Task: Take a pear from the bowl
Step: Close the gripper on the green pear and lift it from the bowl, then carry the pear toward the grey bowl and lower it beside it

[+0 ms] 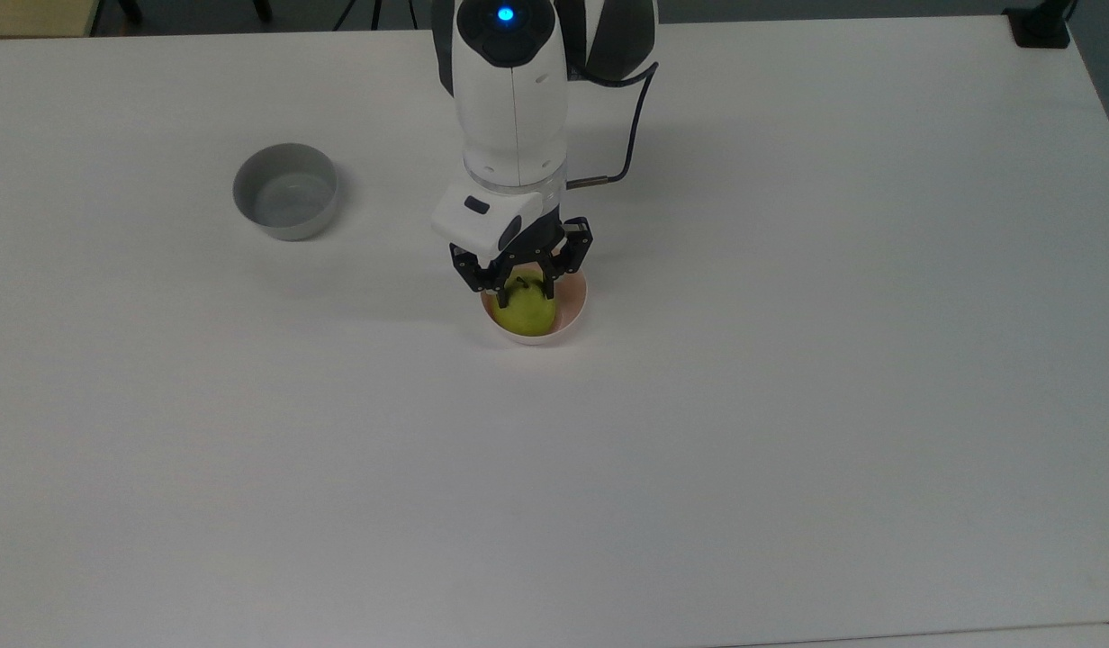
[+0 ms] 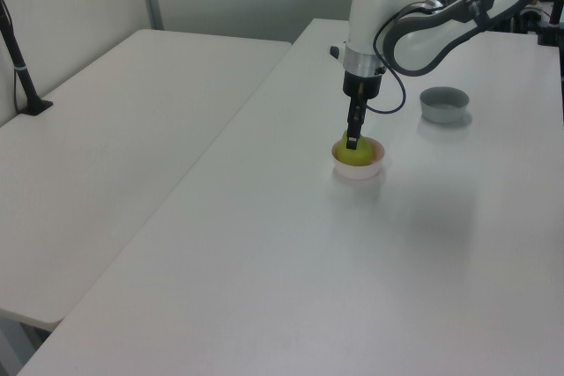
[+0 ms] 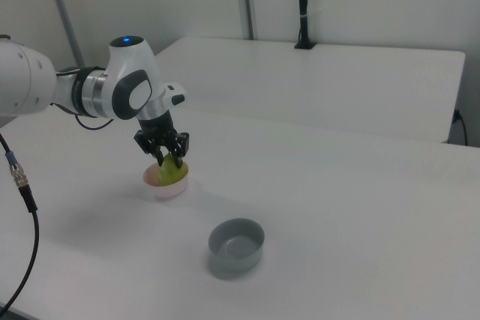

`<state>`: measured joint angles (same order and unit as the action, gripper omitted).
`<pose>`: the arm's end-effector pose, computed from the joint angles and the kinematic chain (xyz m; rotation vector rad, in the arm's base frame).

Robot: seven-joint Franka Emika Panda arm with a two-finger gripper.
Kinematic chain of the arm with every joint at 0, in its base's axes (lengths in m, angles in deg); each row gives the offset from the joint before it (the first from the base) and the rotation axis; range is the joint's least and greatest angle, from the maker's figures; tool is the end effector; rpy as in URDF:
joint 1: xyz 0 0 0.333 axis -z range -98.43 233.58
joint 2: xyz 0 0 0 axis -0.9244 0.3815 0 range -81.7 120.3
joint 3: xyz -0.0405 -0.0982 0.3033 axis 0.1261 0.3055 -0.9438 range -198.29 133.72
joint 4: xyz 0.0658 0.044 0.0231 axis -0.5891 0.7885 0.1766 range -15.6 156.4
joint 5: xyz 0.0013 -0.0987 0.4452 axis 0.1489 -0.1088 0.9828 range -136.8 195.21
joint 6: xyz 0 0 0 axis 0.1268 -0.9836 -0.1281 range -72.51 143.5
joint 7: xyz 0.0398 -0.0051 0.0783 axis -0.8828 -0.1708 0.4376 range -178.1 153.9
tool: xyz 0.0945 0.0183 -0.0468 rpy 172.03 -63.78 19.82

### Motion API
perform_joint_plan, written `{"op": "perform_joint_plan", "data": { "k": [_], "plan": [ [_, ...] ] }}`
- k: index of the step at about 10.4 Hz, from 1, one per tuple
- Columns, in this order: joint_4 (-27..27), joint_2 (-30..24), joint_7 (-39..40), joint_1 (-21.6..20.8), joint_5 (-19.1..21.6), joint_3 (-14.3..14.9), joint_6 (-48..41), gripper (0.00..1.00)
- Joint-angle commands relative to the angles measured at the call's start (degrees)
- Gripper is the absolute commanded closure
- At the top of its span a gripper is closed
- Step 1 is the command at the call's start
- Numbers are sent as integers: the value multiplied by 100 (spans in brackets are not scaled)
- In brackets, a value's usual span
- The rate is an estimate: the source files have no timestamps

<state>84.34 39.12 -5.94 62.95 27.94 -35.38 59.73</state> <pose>0.7004 0.0921 0.3324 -3.1077 -0.3923 -0.2057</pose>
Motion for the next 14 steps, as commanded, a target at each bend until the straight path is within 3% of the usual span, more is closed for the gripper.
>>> {"op": "perform_joint_plan", "data": {
  "k": [1, 7, 11, 14],
  "plan": [
    [91, -65, -97, -74, 65, 46, 35, 100],
    [-76, -671, -98, 31, 179, 46, -660, 100],
    [-628, -883, -36, 470, 197, 124, -1328, 100],
    [-753, -874, 761, 839, 197, 405, -1328, 100]
  ]
}}
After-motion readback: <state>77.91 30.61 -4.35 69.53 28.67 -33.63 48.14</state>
